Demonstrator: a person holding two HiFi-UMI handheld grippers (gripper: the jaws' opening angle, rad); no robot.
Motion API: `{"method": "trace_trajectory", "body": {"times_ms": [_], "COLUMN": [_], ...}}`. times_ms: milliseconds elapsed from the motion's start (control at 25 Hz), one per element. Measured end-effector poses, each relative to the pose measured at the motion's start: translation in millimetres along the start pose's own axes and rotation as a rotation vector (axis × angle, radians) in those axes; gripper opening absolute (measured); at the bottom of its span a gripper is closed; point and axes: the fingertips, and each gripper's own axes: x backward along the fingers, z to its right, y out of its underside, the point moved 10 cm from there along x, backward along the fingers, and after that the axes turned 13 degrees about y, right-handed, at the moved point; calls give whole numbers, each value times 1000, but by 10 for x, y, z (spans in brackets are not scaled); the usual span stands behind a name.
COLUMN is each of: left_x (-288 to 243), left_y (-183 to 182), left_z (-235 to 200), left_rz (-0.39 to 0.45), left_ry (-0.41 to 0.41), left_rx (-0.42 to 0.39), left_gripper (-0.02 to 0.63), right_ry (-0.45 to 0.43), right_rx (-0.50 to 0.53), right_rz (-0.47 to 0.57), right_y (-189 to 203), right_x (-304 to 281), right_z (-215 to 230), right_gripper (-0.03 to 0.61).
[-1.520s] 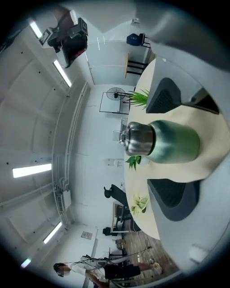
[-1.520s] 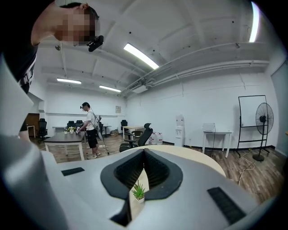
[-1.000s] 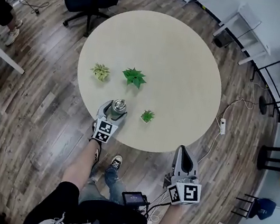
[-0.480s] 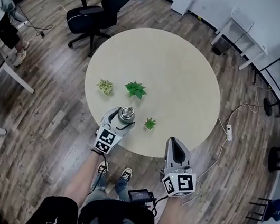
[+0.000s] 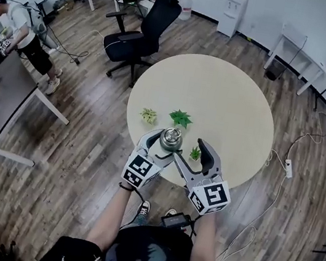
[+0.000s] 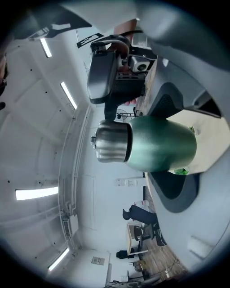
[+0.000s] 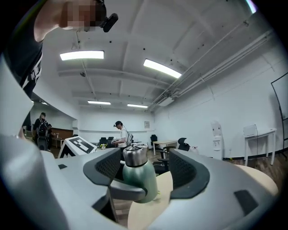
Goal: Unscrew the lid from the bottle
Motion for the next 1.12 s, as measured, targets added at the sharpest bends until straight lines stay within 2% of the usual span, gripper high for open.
{"method": "trace_trajectory", "body": {"times_ms": [200,400,480,560,680,800,880,1040,1120], "left_x": [57,53,55,57,92,178,278,457,490], "left_y": [-82,-147,-160,-184,-232,-303,-358,-488,-529], "left_z": [88,199,258,278,276,267,246,221,217], "left_rz": [-20,-24,-21,-18,-14,-10,-9,0,1], "left_ry": [13,41,46,49,67,133,209,413,444], "left_rx": [-49,-72,-79,-79,-82,-92,-123,-197,-208], "left_gripper": [360,360,360,360,360,360,360,360,360], "right_ry": [-82,-104,-91,-82,-115,-230,-365,-678,-749], "right_rx": [21,55,85,94,85,89,113,156,146], "right_rz": [24,16,12,15,21,27,21,-19,-44], "right_y": [-100,-121,-114,-132,-179,-256,-351,-582,-649], "right_x": [-135,-213,-222,-217,-207,-202,-209,-237,-269], "right_z": [-141,-239,-263,-263,-269,-251,-243,-226,-218], "right_gripper": [386,390,365,279,269,262,262,262,262]}}
